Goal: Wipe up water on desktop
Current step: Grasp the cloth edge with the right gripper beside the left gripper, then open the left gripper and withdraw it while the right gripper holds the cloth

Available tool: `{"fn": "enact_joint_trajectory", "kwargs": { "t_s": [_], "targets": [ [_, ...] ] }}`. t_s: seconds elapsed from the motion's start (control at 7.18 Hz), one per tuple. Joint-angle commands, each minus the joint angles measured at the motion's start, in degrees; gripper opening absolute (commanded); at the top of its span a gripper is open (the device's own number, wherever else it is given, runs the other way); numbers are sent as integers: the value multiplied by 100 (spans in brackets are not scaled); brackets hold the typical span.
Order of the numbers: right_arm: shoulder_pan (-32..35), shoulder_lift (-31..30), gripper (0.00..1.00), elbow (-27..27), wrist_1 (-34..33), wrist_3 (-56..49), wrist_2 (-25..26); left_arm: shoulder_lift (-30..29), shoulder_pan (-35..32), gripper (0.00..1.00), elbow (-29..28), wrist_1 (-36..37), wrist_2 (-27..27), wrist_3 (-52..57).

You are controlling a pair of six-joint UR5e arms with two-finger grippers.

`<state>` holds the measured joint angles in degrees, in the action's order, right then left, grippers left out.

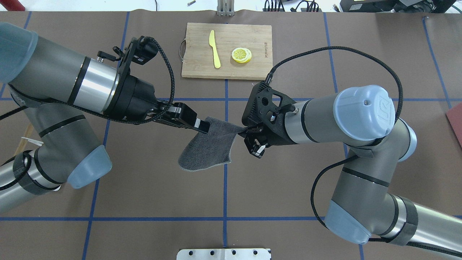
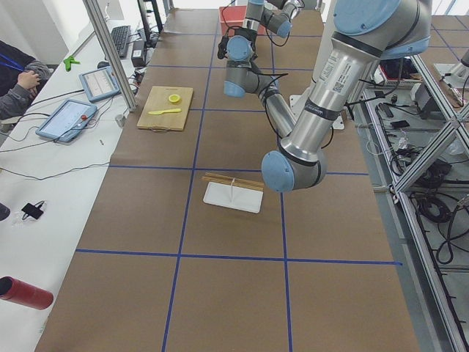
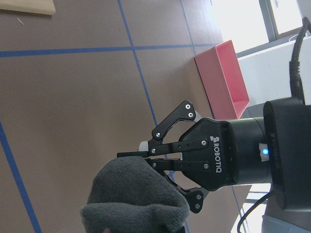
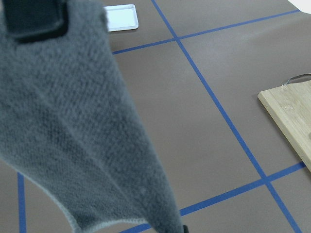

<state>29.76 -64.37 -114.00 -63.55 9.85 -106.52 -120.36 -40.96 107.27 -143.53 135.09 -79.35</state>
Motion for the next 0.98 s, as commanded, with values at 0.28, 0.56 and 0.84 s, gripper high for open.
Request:
{"fn": "enact_joint_trajectory", "kwargs": {
  "t_s": [0.28, 0.56, 0.84],
  "targets": [
    [205, -32, 0, 9, 0, 148, 0, 21, -9, 99, -22, -9, -331, 60],
    [503, -102, 0, 1, -261, 148, -44, 73, -70, 99, -57, 18, -570, 69],
    [784, -94, 0, -69, -588, 148, -53, 179, -96, 99, -84, 26, -1314, 69]
  ]
}}
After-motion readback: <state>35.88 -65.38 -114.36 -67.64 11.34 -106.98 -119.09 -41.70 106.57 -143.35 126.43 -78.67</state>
